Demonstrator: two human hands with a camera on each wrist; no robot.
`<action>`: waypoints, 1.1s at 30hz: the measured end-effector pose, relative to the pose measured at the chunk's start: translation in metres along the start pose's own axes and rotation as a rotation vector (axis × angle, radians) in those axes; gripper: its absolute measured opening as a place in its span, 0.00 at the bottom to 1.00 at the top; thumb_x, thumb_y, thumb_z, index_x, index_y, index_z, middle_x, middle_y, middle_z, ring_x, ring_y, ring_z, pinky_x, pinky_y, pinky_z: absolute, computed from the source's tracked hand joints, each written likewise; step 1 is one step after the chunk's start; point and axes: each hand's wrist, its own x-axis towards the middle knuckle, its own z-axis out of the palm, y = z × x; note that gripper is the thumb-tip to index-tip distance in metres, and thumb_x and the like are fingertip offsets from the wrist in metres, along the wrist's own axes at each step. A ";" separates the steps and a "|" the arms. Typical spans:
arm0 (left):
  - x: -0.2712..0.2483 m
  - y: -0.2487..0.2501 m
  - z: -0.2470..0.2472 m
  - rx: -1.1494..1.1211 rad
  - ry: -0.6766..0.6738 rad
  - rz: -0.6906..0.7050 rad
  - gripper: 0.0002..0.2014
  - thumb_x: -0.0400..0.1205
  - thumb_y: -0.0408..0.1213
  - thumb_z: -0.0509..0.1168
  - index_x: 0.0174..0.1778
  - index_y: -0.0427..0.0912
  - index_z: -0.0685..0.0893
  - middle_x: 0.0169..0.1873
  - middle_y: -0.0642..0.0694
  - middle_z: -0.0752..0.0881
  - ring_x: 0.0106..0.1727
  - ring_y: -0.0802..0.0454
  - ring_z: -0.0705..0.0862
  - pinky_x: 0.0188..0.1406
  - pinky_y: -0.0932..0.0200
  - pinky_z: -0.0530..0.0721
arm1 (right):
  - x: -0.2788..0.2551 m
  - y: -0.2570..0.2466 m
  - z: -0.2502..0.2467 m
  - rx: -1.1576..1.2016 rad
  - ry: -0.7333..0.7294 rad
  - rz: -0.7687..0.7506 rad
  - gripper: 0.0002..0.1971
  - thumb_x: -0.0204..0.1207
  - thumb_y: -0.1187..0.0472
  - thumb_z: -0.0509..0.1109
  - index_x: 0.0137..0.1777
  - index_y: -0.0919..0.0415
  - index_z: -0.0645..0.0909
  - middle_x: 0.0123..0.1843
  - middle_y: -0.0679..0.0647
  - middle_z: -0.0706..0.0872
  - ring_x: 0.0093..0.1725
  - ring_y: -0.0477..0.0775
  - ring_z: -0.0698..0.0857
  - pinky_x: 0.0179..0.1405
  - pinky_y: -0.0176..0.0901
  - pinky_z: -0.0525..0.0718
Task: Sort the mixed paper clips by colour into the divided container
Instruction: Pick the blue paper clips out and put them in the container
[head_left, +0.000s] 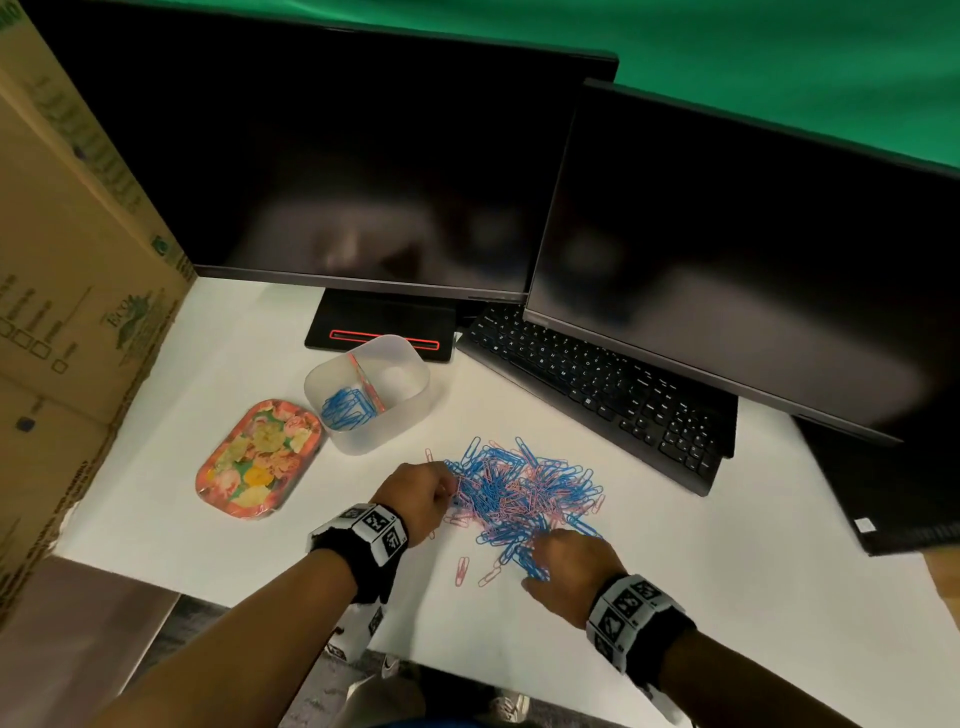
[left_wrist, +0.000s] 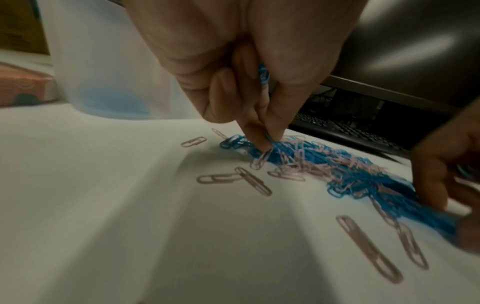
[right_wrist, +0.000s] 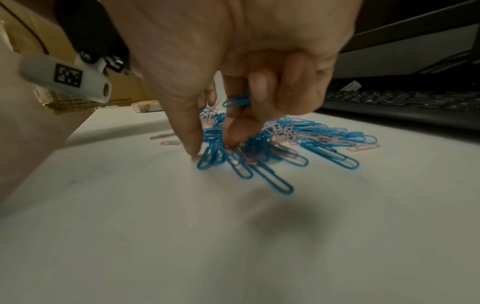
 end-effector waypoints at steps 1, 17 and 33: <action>0.001 0.000 -0.001 -0.025 -0.001 -0.023 0.07 0.77 0.34 0.67 0.46 0.48 0.88 0.42 0.46 0.90 0.45 0.48 0.88 0.47 0.65 0.82 | 0.000 0.000 0.002 -0.005 0.009 0.007 0.19 0.76 0.43 0.62 0.59 0.54 0.78 0.59 0.53 0.84 0.60 0.59 0.83 0.58 0.47 0.79; 0.000 0.000 -0.028 -0.246 0.037 -0.108 0.08 0.77 0.29 0.68 0.43 0.45 0.92 0.40 0.49 0.89 0.46 0.55 0.85 0.53 0.66 0.78 | 0.017 0.018 0.000 0.347 0.163 0.079 0.07 0.77 0.57 0.64 0.46 0.56 0.83 0.46 0.53 0.88 0.46 0.57 0.85 0.44 0.45 0.83; -0.006 0.014 -0.020 -1.192 -0.262 -0.416 0.08 0.68 0.27 0.49 0.30 0.40 0.72 0.28 0.43 0.71 0.22 0.51 0.63 0.21 0.66 0.58 | 0.017 0.025 -0.020 1.480 -0.072 0.314 0.05 0.69 0.64 0.62 0.32 0.62 0.74 0.28 0.59 0.74 0.22 0.54 0.70 0.23 0.39 0.64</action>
